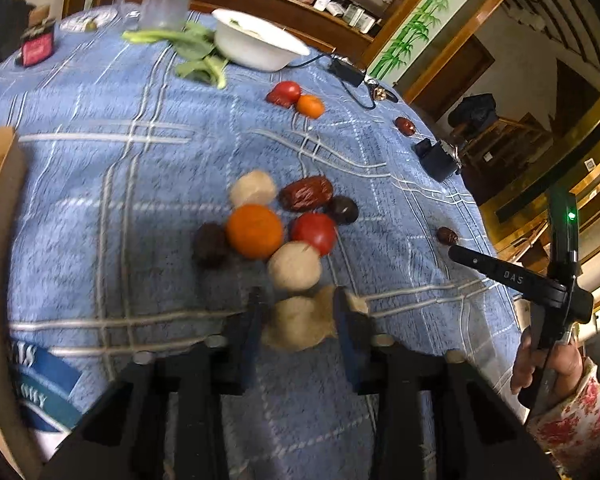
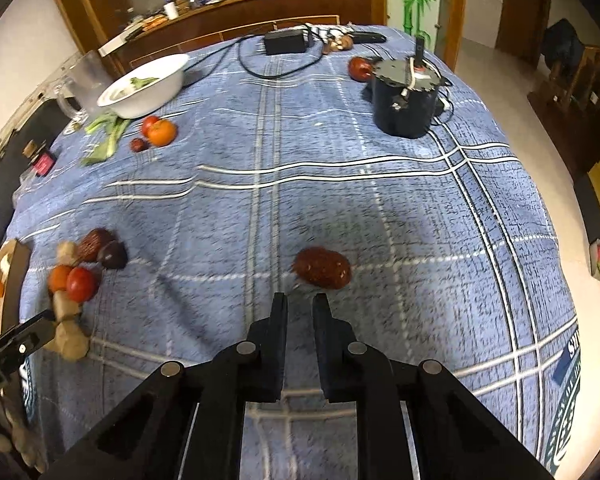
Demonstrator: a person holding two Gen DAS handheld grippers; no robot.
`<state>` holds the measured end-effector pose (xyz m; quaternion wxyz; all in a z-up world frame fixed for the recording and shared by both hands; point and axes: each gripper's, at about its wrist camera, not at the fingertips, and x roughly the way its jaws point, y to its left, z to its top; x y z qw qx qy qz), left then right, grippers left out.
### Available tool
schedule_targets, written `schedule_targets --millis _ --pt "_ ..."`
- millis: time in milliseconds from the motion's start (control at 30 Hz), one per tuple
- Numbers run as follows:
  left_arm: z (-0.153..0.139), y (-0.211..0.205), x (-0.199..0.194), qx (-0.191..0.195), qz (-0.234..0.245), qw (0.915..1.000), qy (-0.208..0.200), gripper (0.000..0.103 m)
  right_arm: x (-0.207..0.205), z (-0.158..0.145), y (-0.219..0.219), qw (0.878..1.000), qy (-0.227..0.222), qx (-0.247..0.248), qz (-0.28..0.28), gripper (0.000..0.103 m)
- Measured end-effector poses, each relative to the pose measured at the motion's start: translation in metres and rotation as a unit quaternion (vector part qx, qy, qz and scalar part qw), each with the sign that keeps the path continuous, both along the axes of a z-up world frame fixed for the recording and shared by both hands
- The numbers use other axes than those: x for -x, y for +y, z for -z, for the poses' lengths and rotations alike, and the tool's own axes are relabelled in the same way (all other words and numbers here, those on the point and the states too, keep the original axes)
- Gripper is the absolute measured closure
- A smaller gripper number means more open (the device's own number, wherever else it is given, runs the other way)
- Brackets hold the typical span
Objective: Organize fruits
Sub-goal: 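Grasp a beige cube with the left gripper while the right grasps the red date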
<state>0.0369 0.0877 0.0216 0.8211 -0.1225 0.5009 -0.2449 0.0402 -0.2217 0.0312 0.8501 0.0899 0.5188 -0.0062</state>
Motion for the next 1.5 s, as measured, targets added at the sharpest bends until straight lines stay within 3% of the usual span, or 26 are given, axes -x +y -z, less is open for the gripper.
schedule_targets --millis 100,267,567,700,833,933,1200,1300,1367,1500 --pt "-0.004 0.010 0.010 0.003 0.011 0.9999 0.003 0.076 0.011 -0.005 0.005 1.000 -0.002 -0.014 0.000 0.090" --pt "-0.004 0.007 0.030 -0.072 0.043 0.9964 -0.008 0.075 0.029 -0.007 0.018 0.999 0.002 -0.045 0.000 0.090" --pt "0.000 -0.004 0.034 -0.092 0.062 0.9936 -0.023 0.073 0.043 -0.011 0.034 0.997 0.001 -0.072 -0.008 0.089" --pt "0.004 -0.021 0.036 -0.117 0.073 0.9896 -0.042 0.073 0.043 -0.020 0.060 0.996 -0.007 -0.081 -0.048 0.089" --pt "0.003 -0.018 0.036 -0.108 0.065 0.9914 -0.035 0.075 0.041 -0.026 0.089 0.994 -0.018 -0.062 -0.087 0.074" --pt "-0.002 -0.006 0.035 -0.098 0.045 0.9936 -0.034 0.075 0.037 -0.023 0.080 0.995 -0.016 -0.059 -0.076 0.071" --pt "0.000 0.009 0.032 -0.106 0.007 0.9941 -0.021 0.075 0.018 -0.005 -0.008 0.999 -0.006 -0.030 0.044 0.070" --pt "0.004 0.008 0.031 -0.107 0.001 0.9941 -0.018 0.075 0.004 -0.002 -0.018 0.999 -0.007 -0.017 0.047 0.067" --pt "0.004 0.004 0.031 -0.112 0.000 0.9934 -0.021 0.075 -0.006 0.001 -0.020 0.999 -0.007 -0.008 0.042 0.059" --pt "0.005 0.003 0.029 -0.114 -0.004 0.9933 -0.022 0.075 -0.021 0.010 -0.010 1.000 -0.001 0.006 0.014 0.059"
